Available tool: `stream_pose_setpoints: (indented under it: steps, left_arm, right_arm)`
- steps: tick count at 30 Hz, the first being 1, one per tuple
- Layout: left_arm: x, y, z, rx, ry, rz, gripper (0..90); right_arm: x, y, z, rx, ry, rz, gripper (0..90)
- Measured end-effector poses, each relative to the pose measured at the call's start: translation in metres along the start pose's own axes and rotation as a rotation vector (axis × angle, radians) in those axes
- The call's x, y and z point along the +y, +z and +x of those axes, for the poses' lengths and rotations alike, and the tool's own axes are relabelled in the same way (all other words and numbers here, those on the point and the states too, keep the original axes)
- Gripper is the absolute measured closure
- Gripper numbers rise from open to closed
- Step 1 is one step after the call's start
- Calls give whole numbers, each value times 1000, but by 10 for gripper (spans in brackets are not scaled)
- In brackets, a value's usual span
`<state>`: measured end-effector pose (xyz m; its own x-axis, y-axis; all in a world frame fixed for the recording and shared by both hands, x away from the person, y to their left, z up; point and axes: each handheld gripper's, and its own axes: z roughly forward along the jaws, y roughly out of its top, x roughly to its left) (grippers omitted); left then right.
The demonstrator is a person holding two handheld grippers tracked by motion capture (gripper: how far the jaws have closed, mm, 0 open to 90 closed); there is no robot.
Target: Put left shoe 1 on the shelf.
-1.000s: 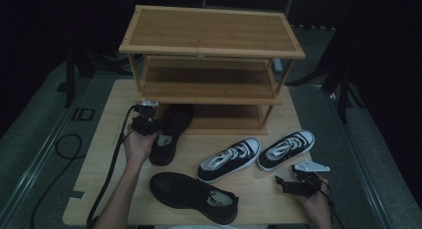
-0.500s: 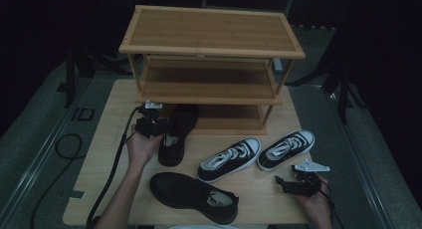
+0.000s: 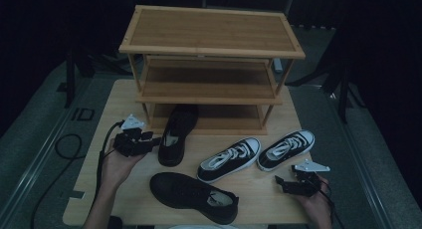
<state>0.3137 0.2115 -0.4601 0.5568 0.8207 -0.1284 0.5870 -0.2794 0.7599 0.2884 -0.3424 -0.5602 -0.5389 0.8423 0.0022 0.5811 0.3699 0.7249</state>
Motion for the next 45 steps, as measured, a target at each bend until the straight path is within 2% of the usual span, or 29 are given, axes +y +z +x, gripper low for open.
stream_pose_setpoints:
  steps: [2,8,10,11,12,13,14,18,20,24,30,38,42,45]
  left_arm:
    - [-3,-2,0,-7,4,4,612]
    - [-15,-2,-6,-40,51,34,679]
    - [-19,0,-11,-58,82,57,704]
    - [-19,0,-11,-58,82,57,726]
    - [-21,2,-14,-62,108,76,757]
    - [-21,2,-14,-62,108,76,773]
    - [-21,2,-15,-64,127,88,773]
    - [-23,4,-18,-65,143,107,899]
    - [-22,8,-19,-66,154,137,900]
    - [-21,13,-24,-74,186,165,900]
    - [-24,21,-25,-48,206,223,900]
    - [-34,36,-18,-36,218,324,900]
    - [-36,44,-14,-20,214,354,900]
    - [-38,49,-13,-33,212,358,900]
  right_arm:
    - [0,0,0,0,0,0,170]
    - [0,0,0,0,0,0,170]
    - [0,0,0,0,0,0,170]
    - [0,0,0,0,0,0,170]
    - [0,0,0,1,2,0,170]
    - [0,0,0,1,2,0,170]
    - [0,0,0,0,2,0,170]
    - [0,0,0,0,0,0,170]
    - [0,0,0,1,1,0,170]
    - [0,0,0,0,0,0,170]
    - [0,0,0,0,0,0,170]
    - [0,0,0,0,0,0,170]
    - [0,0,0,0,0,0,170]
    - [0,0,0,0,0,0,170]
